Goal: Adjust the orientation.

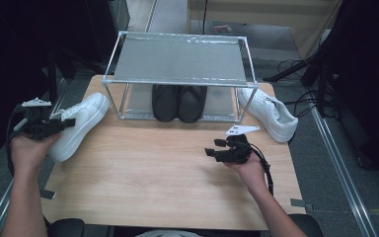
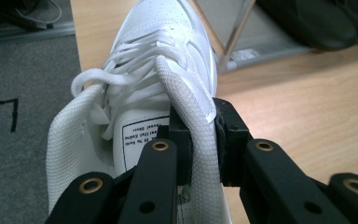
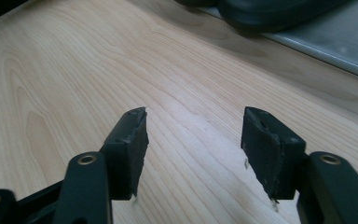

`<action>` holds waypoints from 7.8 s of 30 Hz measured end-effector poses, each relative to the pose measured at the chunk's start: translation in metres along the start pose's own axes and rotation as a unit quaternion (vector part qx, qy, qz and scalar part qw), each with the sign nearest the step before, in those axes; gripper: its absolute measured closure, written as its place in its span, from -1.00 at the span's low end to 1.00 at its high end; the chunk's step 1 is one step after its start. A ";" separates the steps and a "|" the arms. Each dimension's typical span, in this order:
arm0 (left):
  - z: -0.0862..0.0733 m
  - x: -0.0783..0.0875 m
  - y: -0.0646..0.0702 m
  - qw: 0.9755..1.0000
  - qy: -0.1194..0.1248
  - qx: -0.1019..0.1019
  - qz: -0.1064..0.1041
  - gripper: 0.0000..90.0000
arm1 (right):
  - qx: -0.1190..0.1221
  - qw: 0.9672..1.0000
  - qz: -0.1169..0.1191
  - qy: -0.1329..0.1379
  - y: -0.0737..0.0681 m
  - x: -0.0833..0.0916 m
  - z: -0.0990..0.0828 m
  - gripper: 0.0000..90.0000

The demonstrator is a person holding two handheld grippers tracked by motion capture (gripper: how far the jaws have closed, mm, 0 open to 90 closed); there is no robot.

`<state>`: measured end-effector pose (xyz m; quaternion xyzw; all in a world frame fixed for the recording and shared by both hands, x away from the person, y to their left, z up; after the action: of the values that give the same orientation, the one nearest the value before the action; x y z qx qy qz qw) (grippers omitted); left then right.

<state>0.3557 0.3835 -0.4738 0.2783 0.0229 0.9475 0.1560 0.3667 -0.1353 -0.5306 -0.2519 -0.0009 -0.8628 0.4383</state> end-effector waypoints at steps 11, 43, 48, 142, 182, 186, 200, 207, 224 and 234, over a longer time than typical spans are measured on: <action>-0.022 0.032 0.018 1.000 -0.007 0.008 0.000 0.78 | 0.001 1.000 0.026 0.003 -0.006 -0.015 0.011 -0.05; -0.033 0.042 0.106 0.992 -0.003 -0.059 -0.115 0.76 | 0.007 0.999 0.043 -0.006 -0.011 -0.027 0.017 -0.05; -0.027 0.032 0.130 0.986 -0.007 -0.076 -0.146 0.76 | 0.006 0.999 0.036 -0.001 -0.009 -0.022 0.017 -0.05; -0.019 -0.047 0.188 0.951 -0.042 -0.132 -0.277 0.28 | 0.003 1.000 0.004 0.007 -0.053 0.031 -0.022 0.02; -0.056 -0.065 0.200 0.942 -0.110 -0.130 -0.291 0.98 | 0.002 1.000 -0.006 -0.002 -0.049 0.007 -0.025 1.00; -0.059 -0.064 0.203 0.941 -0.113 -0.133 -0.292 0.98 | -0.008 1.000 -0.007 -0.003 -0.047 0.003 -0.022 0.96; -0.068 -0.056 0.212 0.940 -0.098 -0.124 -0.303 0.98 | 0.005 1.000 -0.012 -0.004 -0.037 -0.015 -0.010 0.97; -0.069 -0.052 0.212 0.942 -0.093 -0.118 -0.300 0.98 | -0.002 1.000 -0.008 -0.008 -0.033 -0.021 -0.005 0.99; -0.062 -0.068 0.207 0.942 -0.098 -0.107 -0.303 0.97 | -0.001 0.999 0.040 0.000 -0.079 -0.008 -0.012 0.97; -0.061 -0.081 0.208 0.936 -0.113 -0.110 -0.315 0.97 | 0.005 0.999 0.039 -0.014 -0.091 -0.013 -0.023 0.98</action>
<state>0.3285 0.1637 -0.5401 0.3429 -0.0130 0.8087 0.4779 0.2940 -0.0746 -0.5367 -0.2619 -0.0015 -0.8415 0.4726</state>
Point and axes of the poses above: each handheld gripper's, and its own axes: x roughly backward along the jaws, z roughly out of its top, y roughly to its right, the point moved 5 cm from there along -x, roughly forward along the jaws, and after that the axes turned 12 degrees about y, right-handed, at the moved point
